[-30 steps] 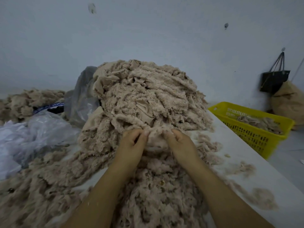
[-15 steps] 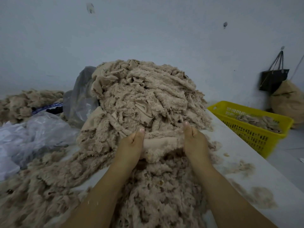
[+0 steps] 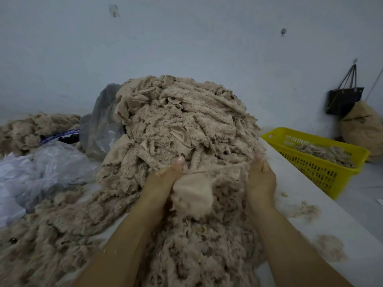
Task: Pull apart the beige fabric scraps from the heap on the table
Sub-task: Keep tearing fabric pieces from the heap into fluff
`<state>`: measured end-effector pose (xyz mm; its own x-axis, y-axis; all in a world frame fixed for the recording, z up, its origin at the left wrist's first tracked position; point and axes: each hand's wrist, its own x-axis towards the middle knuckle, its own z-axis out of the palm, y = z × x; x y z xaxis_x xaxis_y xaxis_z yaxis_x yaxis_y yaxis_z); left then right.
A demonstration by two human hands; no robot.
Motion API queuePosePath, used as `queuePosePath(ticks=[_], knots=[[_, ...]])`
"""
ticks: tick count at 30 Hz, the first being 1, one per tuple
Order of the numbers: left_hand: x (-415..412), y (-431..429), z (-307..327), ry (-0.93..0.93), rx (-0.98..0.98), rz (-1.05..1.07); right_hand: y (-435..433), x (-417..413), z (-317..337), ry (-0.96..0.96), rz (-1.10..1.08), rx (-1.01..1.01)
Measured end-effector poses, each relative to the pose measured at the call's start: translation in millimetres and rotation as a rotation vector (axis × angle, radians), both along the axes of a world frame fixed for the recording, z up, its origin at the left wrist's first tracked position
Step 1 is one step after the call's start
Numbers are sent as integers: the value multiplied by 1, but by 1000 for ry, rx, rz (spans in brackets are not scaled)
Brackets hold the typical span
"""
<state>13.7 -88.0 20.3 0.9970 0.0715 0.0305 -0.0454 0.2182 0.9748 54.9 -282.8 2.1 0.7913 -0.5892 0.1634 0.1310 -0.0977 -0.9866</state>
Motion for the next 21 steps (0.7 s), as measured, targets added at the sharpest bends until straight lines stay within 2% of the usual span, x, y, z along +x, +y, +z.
queuePosePath(ticks=[5, 7, 13, 15, 17, 19, 21], knots=[[-1, 15, 1, -45, -90, -88, -23, 10, -4, 49, -153, 209], [0, 15, 0, -59, -70, -53, -25, 10, -4, 30, -150, 181], [6, 4, -6, -88, -75, 44, 10, -1, 3, -112, 189, -291], [7, 5, -7, -109, -82, 46, 18, -11, 6, -189, 358, -356], [8, 5, -8, -139, -53, 55, 27, -21, 8, -233, 617, -400], [9, 4, -9, -164, -27, 87, 35, -26, 7, -162, 797, -517], [12, 6, -10, -168, -6, 197, 38, -25, 4, -81, 887, -572]])
